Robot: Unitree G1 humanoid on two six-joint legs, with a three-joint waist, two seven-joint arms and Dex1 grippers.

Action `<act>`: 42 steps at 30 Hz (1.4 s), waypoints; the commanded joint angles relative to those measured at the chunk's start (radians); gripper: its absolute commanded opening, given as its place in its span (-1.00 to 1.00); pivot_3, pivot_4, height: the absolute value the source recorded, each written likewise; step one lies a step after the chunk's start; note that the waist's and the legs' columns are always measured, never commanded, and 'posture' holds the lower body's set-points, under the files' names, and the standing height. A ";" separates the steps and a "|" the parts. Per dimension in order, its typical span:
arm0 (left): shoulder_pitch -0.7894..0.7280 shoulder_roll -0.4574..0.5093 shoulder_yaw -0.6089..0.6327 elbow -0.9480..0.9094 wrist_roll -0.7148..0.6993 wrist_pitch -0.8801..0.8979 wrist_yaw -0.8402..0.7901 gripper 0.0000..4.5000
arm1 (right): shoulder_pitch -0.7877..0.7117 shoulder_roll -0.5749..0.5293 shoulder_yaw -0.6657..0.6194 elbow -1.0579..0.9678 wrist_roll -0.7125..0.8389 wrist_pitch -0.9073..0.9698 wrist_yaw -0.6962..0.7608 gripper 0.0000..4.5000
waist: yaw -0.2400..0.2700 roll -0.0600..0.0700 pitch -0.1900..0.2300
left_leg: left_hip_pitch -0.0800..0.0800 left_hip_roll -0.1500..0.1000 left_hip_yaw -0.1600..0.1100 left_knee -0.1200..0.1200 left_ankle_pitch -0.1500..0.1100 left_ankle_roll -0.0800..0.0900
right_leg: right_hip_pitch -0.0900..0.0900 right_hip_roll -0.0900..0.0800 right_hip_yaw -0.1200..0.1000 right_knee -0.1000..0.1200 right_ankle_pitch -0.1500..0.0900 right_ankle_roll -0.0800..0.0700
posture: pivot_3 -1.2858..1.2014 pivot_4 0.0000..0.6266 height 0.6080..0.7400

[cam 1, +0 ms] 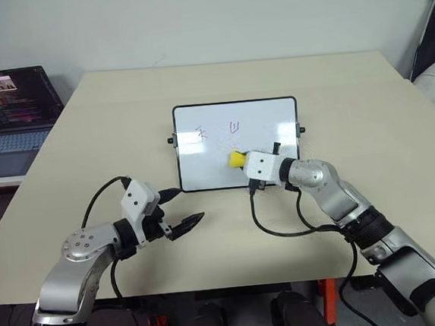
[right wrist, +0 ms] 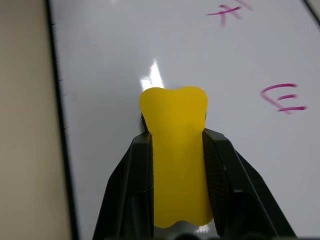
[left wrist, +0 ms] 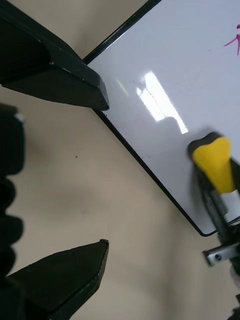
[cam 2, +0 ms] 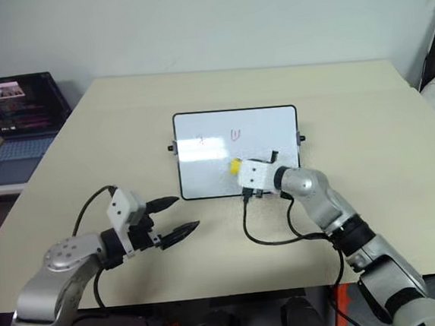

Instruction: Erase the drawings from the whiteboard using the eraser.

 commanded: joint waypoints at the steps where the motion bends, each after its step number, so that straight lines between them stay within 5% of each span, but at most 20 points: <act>1: -0.011 0.003 0.010 -0.025 -0.002 -0.006 0.002 1.00 | 0.020 -0.001 0.000 0.003 -0.028 0.028 0.002 -0.55 | 0.000 0.000 0.000 | 0.000 0.000 0.000 0.000 0.000 0.000 | 0.000 0.000 0.000 0.000 0.000 0.000 | 0.03 -0.52 1.00; 7: -0.012 -0.010 0.027 -0.013 -0.004 -0.019 0.017 1.00 | 0.035 0.085 -0.195 -0.159 0.164 0.187 -0.023 -0.55 | 0.000 0.000 0.000 | 0.000 0.001 0.000 0.000 0.000 0.000 | -0.001 0.000 0.000 0.001 0.000 0.000 | 0.03 -0.52 1.00; 19: -0.023 -0.056 0.114 0.017 -0.038 -0.019 0.084 1.00 | 0.287 -0.001 -0.344 -0.627 0.425 0.510 0.042 -0.55 | 0.003 0.000 0.000 | -0.017 0.000 -0.003 -0.001 -0.002 -0.002 | -0.014 -0.002 -0.001 -0.004 0.000 0.000 | 0.03 -0.52 1.00; 27: -0.028 -0.056 0.109 0.001 -0.045 -0.008 0.101 1.00 | 0.400 0.010 -0.386 -0.640 0.456 0.456 -0.036 -0.55 | 0.001 0.000 0.000 | -0.016 0.000 -0.001 0.000 -0.002 -0.002 | -0.014 -0.001 -0.001 -0.003 -0.001 0.001 | 0.03 -0.52 1.00; 42: -0.050 -0.065 0.105 -0.034 -0.065 0.023 0.136 1.00 | 0.354 0.043 -0.385 -0.587 0.464 0.382 -0.095 -0.55 | 0.001 0.000 0.000 | -0.016 0.000 -0.001 0.000 -0.002 -0.002 | -0.014 -0.001 -0.001 -0.002 -0.001 0.001 | 0.03 -0.52 1.00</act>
